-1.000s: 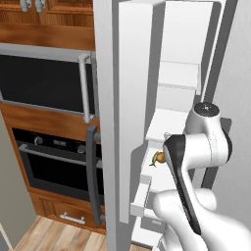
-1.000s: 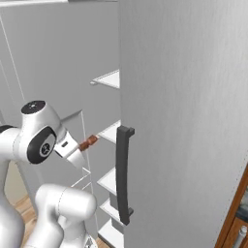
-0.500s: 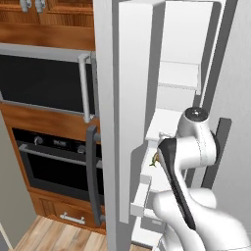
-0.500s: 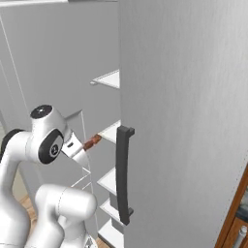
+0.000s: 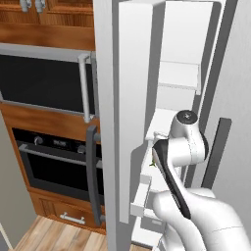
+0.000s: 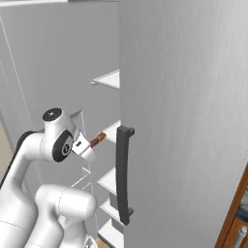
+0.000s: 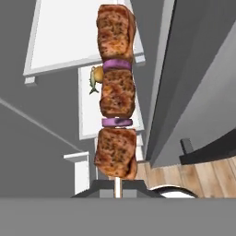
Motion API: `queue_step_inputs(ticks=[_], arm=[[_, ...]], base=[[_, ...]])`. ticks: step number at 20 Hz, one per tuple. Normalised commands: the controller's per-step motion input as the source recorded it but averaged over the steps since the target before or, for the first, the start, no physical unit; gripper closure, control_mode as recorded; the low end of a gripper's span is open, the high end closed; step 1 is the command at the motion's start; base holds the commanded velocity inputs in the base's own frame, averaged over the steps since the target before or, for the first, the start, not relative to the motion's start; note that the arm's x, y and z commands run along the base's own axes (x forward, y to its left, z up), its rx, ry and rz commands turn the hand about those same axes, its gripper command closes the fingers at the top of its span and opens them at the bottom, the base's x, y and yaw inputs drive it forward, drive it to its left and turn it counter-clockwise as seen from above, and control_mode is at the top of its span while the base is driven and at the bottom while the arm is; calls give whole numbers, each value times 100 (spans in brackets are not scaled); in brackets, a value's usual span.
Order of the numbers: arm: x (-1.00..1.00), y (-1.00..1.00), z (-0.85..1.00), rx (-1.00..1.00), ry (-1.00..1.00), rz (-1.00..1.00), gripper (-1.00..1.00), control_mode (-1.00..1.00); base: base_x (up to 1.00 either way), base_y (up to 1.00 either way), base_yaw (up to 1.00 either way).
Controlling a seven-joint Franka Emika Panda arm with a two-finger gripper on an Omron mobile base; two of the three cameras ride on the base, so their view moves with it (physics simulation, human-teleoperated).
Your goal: Store the kebab skewer in the freezer for long-term storage. Close the freezer door after placing the cooked food.
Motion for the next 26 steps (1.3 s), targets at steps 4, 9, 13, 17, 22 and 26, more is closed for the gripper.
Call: queue_step_inputs(ticks=[4,9,13,17,22,26], arm=[[54,-17,0,0,0,-1,100,-100],[52,-8,-11,0,1,-2,100,-100],[49,-8,-24,0,3,-3,100,-100],[47,-13,-27,0,6,-4,100,-100],[45,-19,-19,0,2,-2,100,-100],[50,-19,-10,0,3,-2,100,-100]], base=[[0,0,0],[0,0,0],[0,0,0],[0,0,0],[0,0,0],[0,0,0]])
